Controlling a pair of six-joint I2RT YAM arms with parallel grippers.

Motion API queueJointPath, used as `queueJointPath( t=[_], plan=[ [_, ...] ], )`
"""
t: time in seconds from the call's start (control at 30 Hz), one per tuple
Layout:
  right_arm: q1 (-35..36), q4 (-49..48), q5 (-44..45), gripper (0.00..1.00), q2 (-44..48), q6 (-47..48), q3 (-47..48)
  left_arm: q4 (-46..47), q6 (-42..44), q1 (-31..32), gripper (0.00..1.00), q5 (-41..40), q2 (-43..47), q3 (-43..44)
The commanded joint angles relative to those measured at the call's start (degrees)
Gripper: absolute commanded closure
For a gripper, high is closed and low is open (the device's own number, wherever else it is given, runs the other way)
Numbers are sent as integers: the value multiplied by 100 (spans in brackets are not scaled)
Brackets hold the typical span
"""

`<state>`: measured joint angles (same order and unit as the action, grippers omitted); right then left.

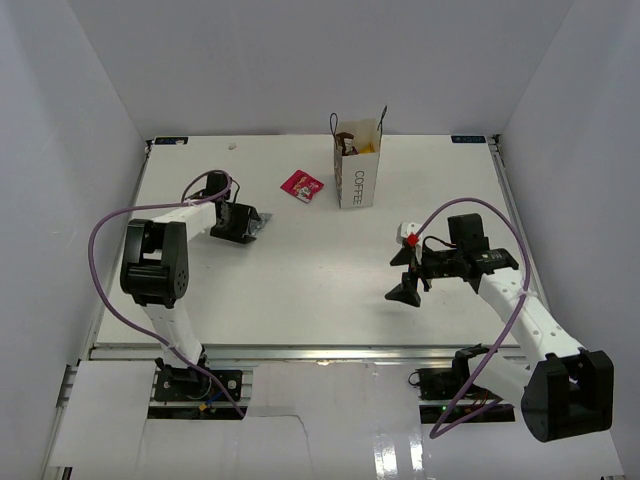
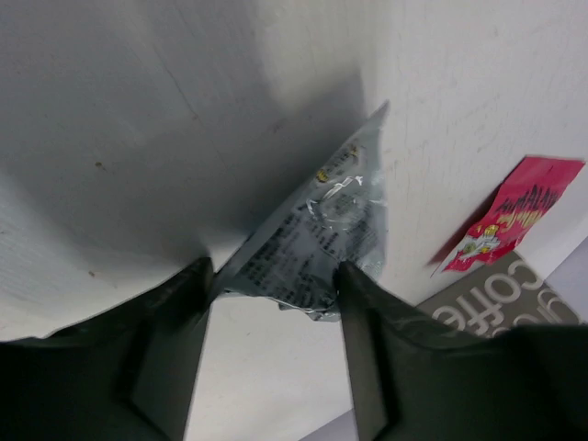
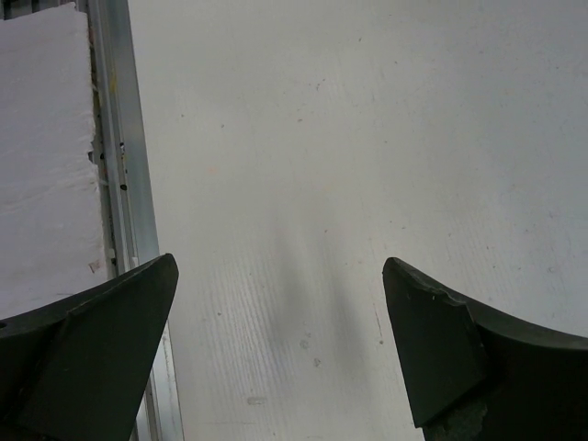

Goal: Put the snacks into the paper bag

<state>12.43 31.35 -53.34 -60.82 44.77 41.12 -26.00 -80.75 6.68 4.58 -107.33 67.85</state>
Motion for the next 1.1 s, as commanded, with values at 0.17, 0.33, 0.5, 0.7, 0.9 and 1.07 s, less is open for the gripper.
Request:
queueJointPath(
  t=[0.17,0.33,0.5,0.7,0.9,1.07],
  plan=[
    [-74,-314,-291,2,123,-135,-87,-195,85,-26,76,-35,-8,140],
    [-91,-340,-317,2,123,-188,-52,33,1224,-17,96,157,194,508],
    [-161,-358,-326,2,114,-223,-34,1251,2782,9,100,2042,660,677],
    [-249,-446,-335,2,26,-294,-26,3945,3177,527,100,4427,1214,473],
    [-284,-481,-335,2,-27,-338,-8,3971,3312,1300,100,4798,872,1755],
    [-311,-490,-335,2,-1,-355,-25,3936,3188,1546,100,4062,441,2424]
  ],
)
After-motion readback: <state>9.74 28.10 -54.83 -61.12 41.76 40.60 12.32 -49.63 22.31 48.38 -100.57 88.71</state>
